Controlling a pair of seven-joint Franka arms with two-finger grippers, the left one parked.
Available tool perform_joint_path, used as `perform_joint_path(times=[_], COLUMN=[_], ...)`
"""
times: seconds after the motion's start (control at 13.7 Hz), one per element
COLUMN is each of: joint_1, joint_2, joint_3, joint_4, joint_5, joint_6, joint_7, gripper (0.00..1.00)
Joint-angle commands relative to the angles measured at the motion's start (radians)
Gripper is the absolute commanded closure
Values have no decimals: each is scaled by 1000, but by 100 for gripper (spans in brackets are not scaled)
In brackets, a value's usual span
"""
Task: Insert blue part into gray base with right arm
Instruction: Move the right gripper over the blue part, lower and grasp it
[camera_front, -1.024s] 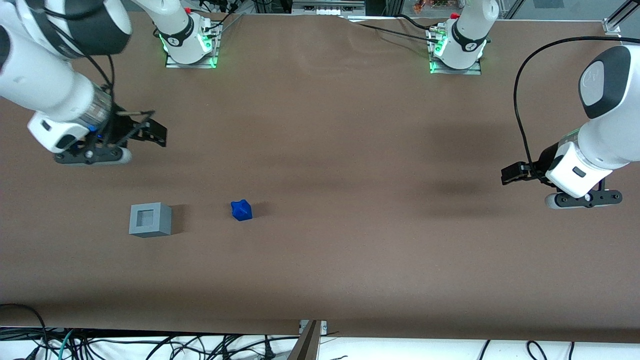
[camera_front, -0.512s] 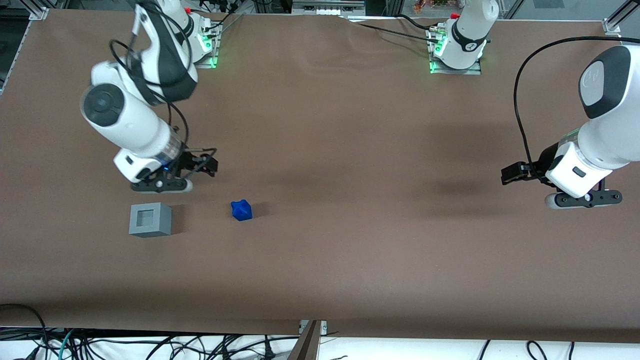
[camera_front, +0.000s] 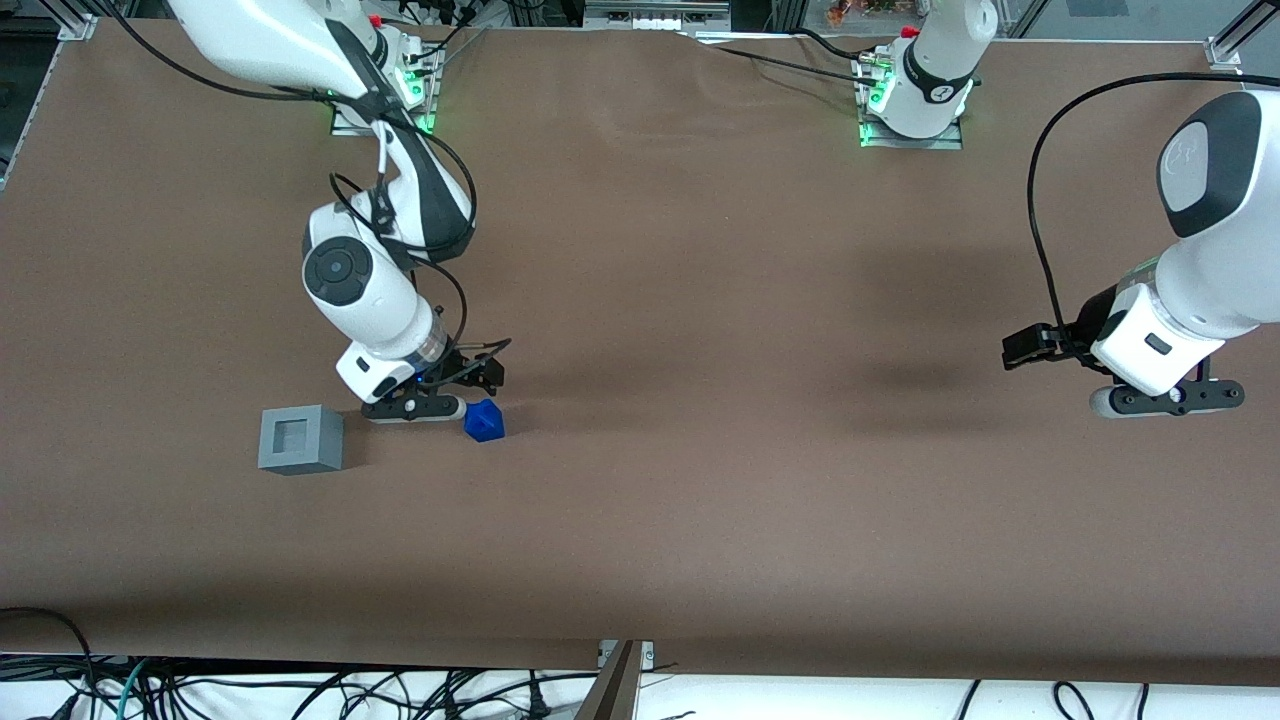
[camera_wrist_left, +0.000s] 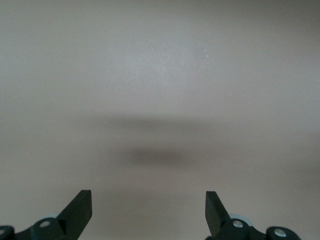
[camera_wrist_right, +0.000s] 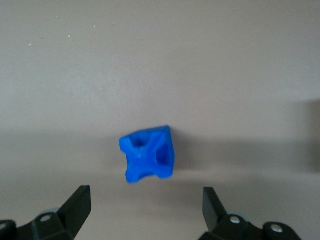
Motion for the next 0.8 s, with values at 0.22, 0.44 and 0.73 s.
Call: perform_joint_path(times=[0.22,0.44,0.73], joint_1=[9,12,3], joint_2=[88,104,93], joint_3=[-1,-2,-7], joint_4=[33,32,41], joint_5=[-27,-27,-27], joint_6=[101,112,97], joint_7=[-3,-3,-26], gripper=[2,21,73])
